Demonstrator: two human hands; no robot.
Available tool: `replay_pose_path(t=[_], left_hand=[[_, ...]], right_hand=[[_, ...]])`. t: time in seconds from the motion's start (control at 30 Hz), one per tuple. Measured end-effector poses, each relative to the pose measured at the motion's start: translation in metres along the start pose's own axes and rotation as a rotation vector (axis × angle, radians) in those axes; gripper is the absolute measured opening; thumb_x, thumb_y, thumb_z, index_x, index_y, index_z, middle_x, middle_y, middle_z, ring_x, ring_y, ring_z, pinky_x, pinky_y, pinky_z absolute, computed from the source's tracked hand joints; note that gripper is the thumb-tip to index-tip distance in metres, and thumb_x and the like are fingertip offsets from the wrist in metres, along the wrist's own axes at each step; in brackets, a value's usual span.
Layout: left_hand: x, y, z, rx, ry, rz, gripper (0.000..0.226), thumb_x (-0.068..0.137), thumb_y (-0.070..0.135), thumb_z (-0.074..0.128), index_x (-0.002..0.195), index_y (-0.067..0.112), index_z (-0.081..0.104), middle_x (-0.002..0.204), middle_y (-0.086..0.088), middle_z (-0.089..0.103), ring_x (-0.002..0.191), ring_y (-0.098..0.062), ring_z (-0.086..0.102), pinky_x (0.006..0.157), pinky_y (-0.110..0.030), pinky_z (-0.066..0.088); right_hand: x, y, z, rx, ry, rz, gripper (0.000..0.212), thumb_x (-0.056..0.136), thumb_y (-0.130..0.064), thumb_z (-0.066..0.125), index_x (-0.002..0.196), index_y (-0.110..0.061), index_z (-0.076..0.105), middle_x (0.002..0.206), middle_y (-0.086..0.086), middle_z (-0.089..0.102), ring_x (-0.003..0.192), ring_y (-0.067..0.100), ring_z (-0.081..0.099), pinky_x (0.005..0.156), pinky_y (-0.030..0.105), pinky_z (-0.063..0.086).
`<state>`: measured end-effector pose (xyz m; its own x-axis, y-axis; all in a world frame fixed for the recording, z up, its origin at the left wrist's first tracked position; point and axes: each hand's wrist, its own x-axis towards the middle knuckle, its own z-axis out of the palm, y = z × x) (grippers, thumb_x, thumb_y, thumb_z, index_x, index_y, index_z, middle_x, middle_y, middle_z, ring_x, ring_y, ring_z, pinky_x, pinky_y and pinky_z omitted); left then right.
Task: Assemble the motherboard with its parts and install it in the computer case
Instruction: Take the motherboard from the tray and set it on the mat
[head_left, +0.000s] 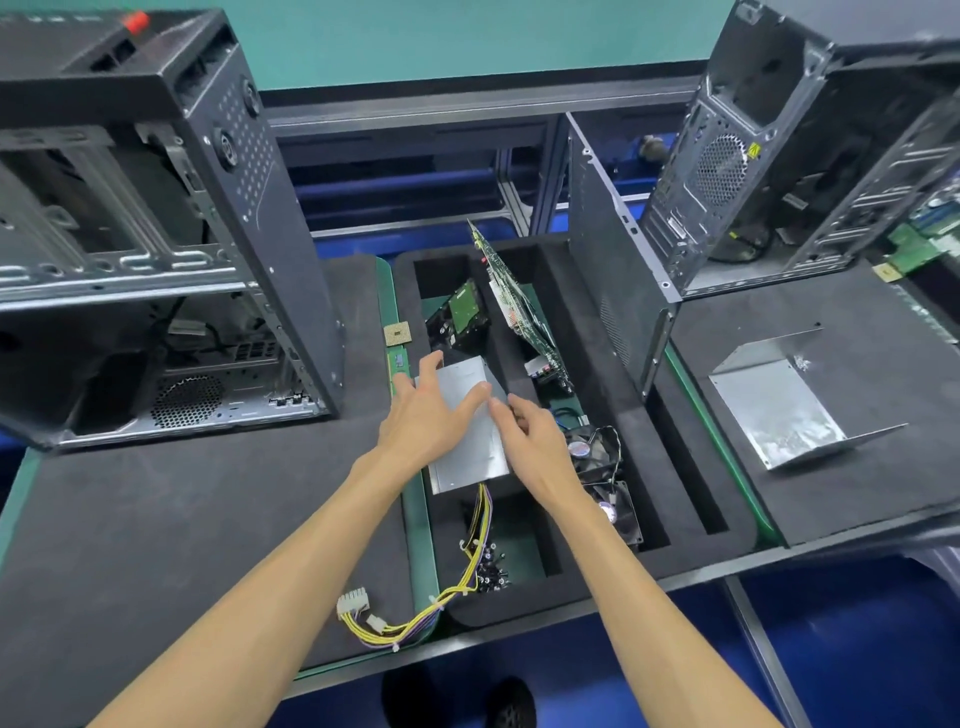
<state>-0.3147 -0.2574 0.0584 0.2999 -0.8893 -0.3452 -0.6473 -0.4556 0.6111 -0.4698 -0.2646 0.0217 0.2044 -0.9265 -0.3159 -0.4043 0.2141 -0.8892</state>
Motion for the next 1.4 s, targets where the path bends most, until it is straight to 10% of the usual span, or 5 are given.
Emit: replay_pose_path(t=[0.2,0.47,0.63,0.93,1.4], left_hand=[[0.004,0.017,-0.011,-0.122,0.234,0.157,0.052,0.097,0.054,0.053,0.136,0.019,0.047,0.132,-0.004,0.043,0.126,-0.024,0.042,0.107,-0.042,0.038],[0.031,0.068,-0.01,-0.398,0.108,0.212,0.054,0.095,0.049,0.06,0.135,0.015,0.046,0.117,-0.003,0.057,0.1,-0.013,0.06,0.086,-0.027,0.046],[0.064,0.093,-0.005,-0.378,0.01,0.122,0.064,0.094,0.045,0.061,0.143,0.013,0.035,0.118,-0.006,0.059,0.1,-0.017,0.062,0.085,-0.033,0.051],[0.1,0.092,-0.009,-0.572,-0.114,0.002,0.03,0.101,0.036,0.045,0.072,0.028,0.05,0.077,0.003,0.056,0.084,-0.018,0.059,0.087,-0.045,0.057],[0.108,0.059,-0.017,-0.568,-0.126,-0.029,0.018,0.099,0.024,0.048,0.086,0.029,0.059,0.094,0.003,0.066,0.104,-0.027,0.067,0.088,-0.044,0.057]], right_hand=[[0.012,-0.026,-0.024,0.456,0.231,0.216,0.027,0.105,-0.036,0.049,0.108,-0.016,0.068,0.098,0.005,0.073,0.085,0.014,0.07,0.072,0.028,0.059],[0.034,-0.04,-0.034,0.636,0.262,0.303,0.016,0.101,-0.025,0.054,0.1,-0.015,0.067,0.093,0.009,0.073,0.073,0.015,0.069,0.063,0.026,0.057],[0.053,-0.031,-0.028,0.15,0.384,0.037,0.025,0.096,-0.03,0.065,0.119,-0.02,0.06,0.111,0.003,0.068,0.092,0.013,0.065,0.085,0.034,0.054],[0.097,-0.043,-0.017,-0.381,0.356,-0.191,0.071,0.092,-0.02,0.069,0.155,-0.016,0.036,0.154,0.003,0.044,0.143,0.021,0.037,0.117,0.04,0.035],[0.148,-0.069,0.002,-0.81,0.341,-0.074,0.062,0.097,-0.017,0.056,0.155,-0.021,0.034,0.126,0.011,0.066,0.113,0.033,0.063,0.076,0.038,0.042]])
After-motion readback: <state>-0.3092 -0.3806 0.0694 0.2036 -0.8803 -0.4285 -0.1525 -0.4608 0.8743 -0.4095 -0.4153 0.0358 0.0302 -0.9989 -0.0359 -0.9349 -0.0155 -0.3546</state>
